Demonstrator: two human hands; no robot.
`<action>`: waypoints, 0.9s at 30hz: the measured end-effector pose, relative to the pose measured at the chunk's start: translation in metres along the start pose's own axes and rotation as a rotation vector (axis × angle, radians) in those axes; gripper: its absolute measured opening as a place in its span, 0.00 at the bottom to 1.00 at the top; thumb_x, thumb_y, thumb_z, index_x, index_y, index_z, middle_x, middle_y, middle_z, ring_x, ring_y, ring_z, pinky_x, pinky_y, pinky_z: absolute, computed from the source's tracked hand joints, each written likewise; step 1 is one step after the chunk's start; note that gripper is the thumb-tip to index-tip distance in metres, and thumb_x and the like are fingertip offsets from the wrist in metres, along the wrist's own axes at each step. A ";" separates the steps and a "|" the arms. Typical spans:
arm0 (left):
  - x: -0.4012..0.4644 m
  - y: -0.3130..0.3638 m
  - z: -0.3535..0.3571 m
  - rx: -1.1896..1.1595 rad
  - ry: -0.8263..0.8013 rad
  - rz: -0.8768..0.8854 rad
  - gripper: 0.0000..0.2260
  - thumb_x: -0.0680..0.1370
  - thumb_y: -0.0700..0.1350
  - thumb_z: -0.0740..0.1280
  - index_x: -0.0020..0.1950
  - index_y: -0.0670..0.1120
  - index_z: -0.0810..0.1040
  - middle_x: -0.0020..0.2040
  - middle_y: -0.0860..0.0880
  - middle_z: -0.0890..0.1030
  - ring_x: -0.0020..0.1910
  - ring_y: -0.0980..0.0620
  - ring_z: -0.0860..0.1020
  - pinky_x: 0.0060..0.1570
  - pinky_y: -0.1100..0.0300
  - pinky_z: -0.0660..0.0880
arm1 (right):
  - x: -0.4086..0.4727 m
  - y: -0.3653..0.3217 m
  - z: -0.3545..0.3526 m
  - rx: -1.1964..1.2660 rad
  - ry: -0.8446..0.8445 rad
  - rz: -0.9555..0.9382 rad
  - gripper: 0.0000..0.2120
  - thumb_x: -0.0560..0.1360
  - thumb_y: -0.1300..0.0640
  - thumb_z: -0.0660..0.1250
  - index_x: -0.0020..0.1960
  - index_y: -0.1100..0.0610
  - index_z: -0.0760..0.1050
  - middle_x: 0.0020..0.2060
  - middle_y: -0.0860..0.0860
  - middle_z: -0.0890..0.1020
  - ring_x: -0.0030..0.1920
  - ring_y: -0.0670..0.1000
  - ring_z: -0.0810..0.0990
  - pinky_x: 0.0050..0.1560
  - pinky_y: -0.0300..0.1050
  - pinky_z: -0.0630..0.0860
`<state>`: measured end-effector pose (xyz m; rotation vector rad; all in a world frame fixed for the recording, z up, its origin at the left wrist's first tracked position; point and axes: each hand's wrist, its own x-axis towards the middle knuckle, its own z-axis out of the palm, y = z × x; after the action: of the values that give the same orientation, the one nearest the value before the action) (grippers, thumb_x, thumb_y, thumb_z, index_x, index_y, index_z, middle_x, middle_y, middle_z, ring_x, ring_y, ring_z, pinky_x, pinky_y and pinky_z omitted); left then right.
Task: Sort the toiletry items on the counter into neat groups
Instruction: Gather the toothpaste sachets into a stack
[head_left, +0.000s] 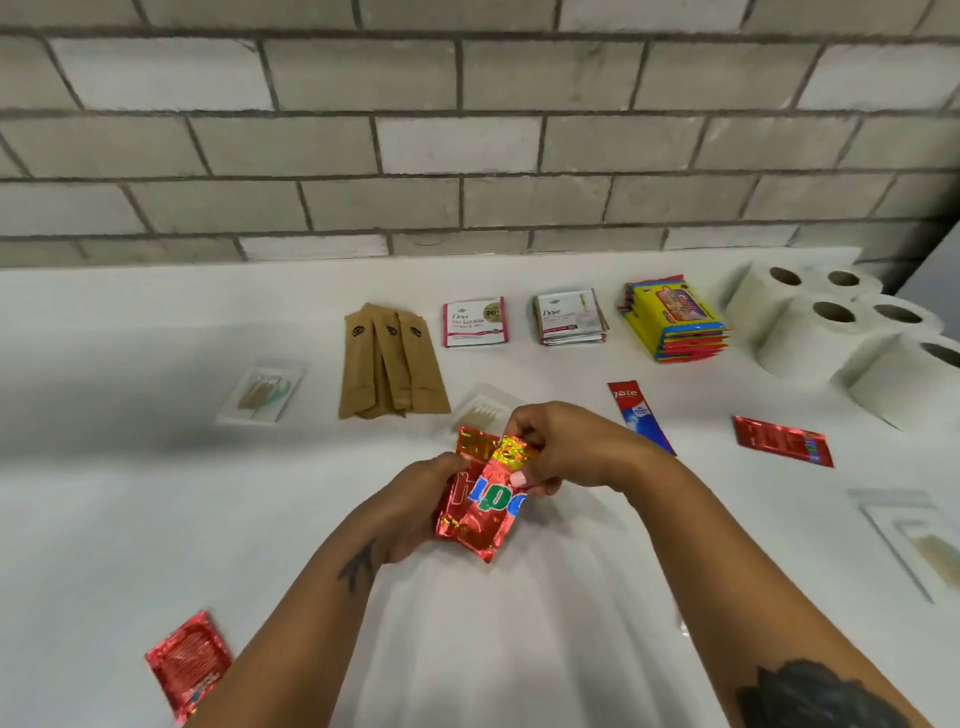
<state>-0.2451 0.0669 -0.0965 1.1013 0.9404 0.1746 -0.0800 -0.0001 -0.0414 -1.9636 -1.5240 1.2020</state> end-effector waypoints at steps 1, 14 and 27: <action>0.003 -0.001 0.009 -0.001 -0.043 -0.015 0.18 0.80 0.54 0.56 0.61 0.44 0.75 0.54 0.41 0.82 0.50 0.45 0.81 0.51 0.53 0.77 | 0.000 0.001 0.004 -0.066 0.052 -0.007 0.11 0.71 0.65 0.71 0.48 0.55 0.72 0.47 0.54 0.80 0.44 0.53 0.82 0.39 0.42 0.80; 0.031 -0.021 0.070 -0.050 -0.065 0.082 0.13 0.77 0.39 0.65 0.62 0.41 0.74 0.52 0.46 0.84 0.46 0.47 0.84 0.46 0.53 0.81 | -0.038 0.099 -0.025 -0.314 0.560 0.591 0.26 0.70 0.48 0.72 0.61 0.60 0.68 0.57 0.55 0.79 0.57 0.56 0.78 0.47 0.43 0.71; 0.045 -0.021 0.108 -0.178 0.032 0.095 0.15 0.79 0.38 0.62 0.66 0.43 0.69 0.50 0.49 0.83 0.46 0.48 0.83 0.47 0.52 0.79 | -0.039 0.133 -0.027 -0.006 0.530 0.510 0.11 0.67 0.52 0.75 0.45 0.56 0.78 0.40 0.51 0.80 0.41 0.51 0.77 0.38 0.42 0.71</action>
<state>-0.1459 0.0085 -0.1256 0.9815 0.8837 0.3479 0.0190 -0.0761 -0.1074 -2.4993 -0.7911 0.7334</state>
